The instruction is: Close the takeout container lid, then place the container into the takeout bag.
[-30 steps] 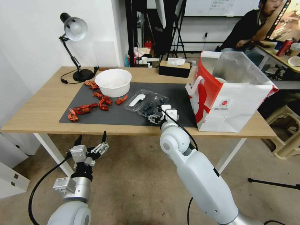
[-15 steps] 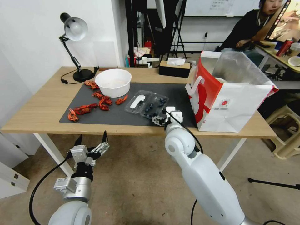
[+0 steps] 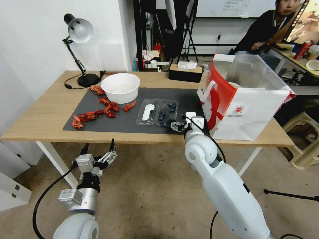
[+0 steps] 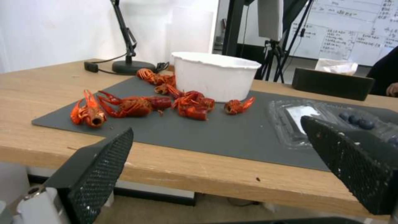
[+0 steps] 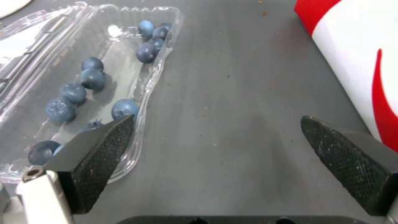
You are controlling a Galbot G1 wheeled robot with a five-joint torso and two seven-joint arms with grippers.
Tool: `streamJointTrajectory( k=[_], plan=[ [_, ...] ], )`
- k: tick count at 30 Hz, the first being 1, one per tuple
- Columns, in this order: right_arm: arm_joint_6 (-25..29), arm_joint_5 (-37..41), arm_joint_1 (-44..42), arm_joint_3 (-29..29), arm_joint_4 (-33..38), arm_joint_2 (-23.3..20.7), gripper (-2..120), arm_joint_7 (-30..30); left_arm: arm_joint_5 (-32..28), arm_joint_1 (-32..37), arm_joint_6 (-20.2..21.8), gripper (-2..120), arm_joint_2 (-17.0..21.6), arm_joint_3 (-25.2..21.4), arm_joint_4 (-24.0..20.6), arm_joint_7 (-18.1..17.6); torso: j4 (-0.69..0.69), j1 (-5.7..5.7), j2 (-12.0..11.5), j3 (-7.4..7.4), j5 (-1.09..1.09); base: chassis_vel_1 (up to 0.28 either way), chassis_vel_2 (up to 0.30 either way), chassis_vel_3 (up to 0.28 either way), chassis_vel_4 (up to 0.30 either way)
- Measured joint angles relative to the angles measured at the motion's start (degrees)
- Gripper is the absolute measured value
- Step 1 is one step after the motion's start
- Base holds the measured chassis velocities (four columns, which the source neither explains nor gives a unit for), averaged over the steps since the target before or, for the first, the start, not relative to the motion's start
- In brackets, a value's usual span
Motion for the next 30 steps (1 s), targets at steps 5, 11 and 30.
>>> streamJointTrajectory(
  k=[5, 11, 30],
  plan=[
    [0.2, -0.1, -0.2, 0.5, 0.3, 0.0, 100, -0.5, 0.0, 0.0, -0.1, 100, 0.0, 0.0, 0.0, 0.0, 0.00, 0.00, 0.0, 0.00, 0.00, 0.000, 0.000, 0.000, 0.000],
    [5.0, -2.7, -0.8, 0.5, 1.3, 0.2, 100, -4.2, 0.1, 0.1, -0.1, 100, -0.1, 0.0, 0.0, 0.0, 0.01, 0.01, 0.0, 0.00, -0.01, 0.000, 0.000, 0.000, 0.000],
    [34.0, -20.0, -20.7, 4.6, 19.5, -8.9, 100, -23.8, 0.0, 0.2, 0.2, 100, 0.9, -0.5, -0.5, -0.3, -0.01, 0.01, 0.0, 0.00, 0.01, 0.000, 0.000, 0.000, 0.000]
  ],
)
